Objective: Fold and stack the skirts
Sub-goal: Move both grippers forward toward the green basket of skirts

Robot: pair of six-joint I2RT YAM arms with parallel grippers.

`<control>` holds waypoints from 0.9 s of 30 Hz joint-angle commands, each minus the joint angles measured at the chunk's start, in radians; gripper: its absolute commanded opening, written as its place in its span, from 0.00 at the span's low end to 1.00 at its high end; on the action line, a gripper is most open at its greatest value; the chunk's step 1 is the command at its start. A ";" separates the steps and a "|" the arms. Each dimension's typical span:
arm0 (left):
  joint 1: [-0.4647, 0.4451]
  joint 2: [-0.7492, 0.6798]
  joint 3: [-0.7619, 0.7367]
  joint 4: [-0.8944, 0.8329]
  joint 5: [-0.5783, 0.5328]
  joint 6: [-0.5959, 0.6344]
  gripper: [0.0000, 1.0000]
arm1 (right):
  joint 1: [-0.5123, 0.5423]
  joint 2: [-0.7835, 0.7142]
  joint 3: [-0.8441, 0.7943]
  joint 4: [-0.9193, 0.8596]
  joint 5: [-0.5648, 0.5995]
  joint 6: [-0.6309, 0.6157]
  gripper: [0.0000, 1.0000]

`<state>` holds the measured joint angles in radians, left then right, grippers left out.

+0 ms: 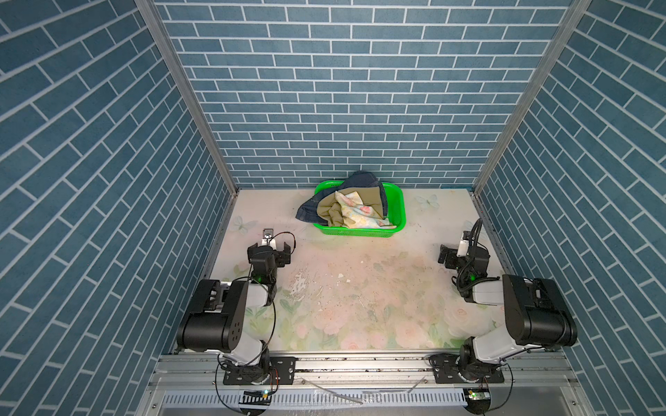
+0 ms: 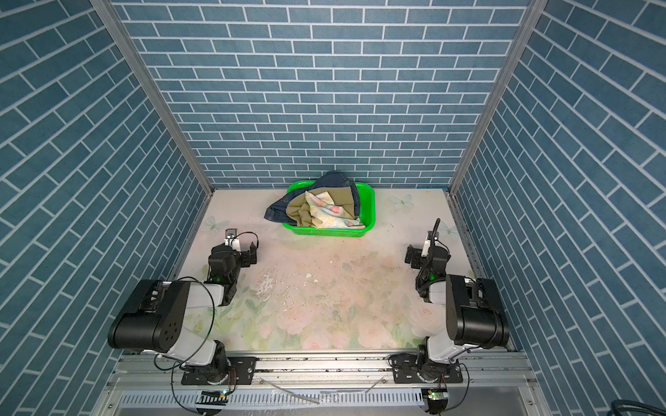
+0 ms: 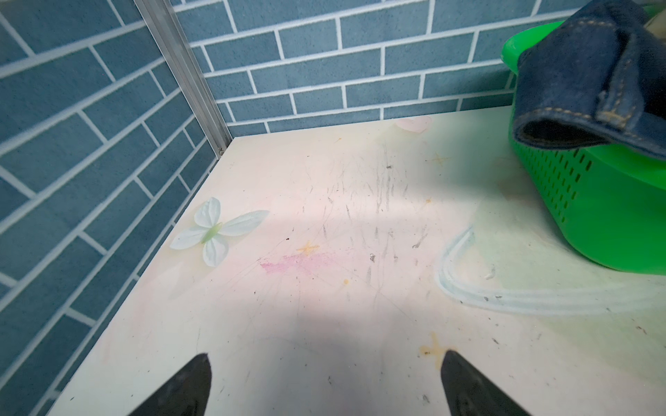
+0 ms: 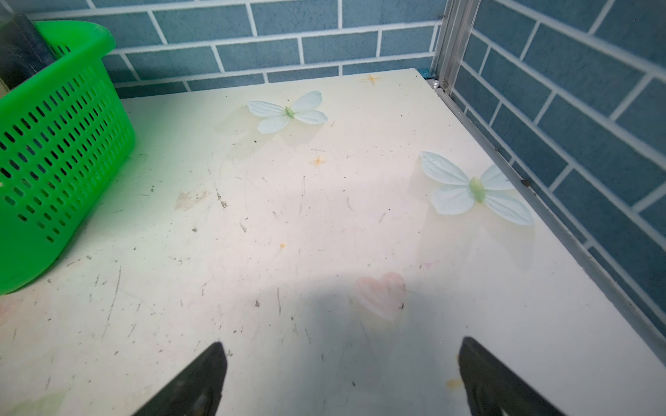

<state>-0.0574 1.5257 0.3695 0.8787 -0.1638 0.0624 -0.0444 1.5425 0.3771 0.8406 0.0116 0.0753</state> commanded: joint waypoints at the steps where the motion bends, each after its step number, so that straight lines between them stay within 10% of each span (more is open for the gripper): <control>1: -0.004 -0.046 0.075 -0.152 0.012 0.018 1.00 | 0.039 -0.044 0.005 0.016 0.074 -0.057 0.97; 6: -0.002 -0.184 0.244 -0.510 -0.046 -0.027 1.00 | 0.129 -0.200 0.159 -0.406 0.249 -0.039 0.94; 12: -0.002 -0.267 0.441 -0.783 -0.049 -0.190 1.00 | 0.153 -0.242 0.375 -0.738 0.073 0.171 0.92; 27: -0.004 -0.230 0.604 -0.977 0.138 -0.280 1.00 | 0.229 0.314 0.991 -0.888 -0.138 0.388 0.80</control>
<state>-0.0578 1.3060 0.9630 -0.0704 -0.0555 -0.2031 0.1623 1.7939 1.2545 -0.0040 -0.0761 0.4088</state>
